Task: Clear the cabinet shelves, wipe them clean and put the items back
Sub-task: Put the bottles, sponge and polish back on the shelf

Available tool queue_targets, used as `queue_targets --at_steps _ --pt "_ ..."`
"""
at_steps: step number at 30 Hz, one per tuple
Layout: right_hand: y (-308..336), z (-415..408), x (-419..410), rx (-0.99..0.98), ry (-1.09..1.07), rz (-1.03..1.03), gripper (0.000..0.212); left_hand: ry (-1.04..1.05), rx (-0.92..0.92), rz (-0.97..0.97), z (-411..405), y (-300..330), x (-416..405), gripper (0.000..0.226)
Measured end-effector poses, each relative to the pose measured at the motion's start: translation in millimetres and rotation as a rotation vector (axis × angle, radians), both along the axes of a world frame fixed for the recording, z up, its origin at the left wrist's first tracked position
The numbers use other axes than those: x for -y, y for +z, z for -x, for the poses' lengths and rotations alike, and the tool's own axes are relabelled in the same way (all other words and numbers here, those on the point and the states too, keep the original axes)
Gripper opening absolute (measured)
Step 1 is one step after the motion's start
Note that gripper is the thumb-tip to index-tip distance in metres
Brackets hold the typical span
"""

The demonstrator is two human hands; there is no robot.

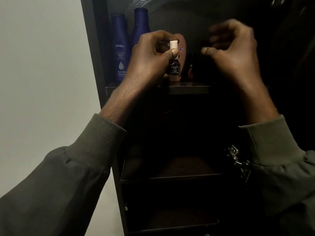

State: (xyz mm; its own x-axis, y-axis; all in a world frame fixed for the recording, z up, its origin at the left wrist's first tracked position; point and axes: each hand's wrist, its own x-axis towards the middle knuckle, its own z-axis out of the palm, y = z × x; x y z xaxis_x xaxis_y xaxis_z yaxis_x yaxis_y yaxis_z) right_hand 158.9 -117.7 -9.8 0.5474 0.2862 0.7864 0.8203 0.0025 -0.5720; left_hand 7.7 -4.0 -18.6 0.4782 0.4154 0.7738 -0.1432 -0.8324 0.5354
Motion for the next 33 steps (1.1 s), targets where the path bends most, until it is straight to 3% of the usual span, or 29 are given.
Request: queue_targets --at_steps 3,7,14,20,26,33 --pt "2 16 24 0.037 0.146 -0.023 0.039 -0.016 0.046 -0.024 -3 1 2 0.022" --pt "6 38 41 0.022 0.343 0.266 0.042 -0.079 0.094 -0.086 -9 4 14 0.019" --pt "8 26 39 0.045 0.208 0.238 0.039 -0.133 0.101 -0.064 -24 11 20 0.024" --pt "5 13 28 -0.059 0.25 0.25 0.033 -0.209 0.008 0.05 -32 9 16 0.022" --pt "5 -9 12 -0.144 0.097 0.165 0.04 -0.165 0.052 0.078 -29 6 14 0.017" --pt "5 -19 2 -0.178 -0.006 0.252 0.036 -0.152 0.031 0.114 -17 2 13 0.016"
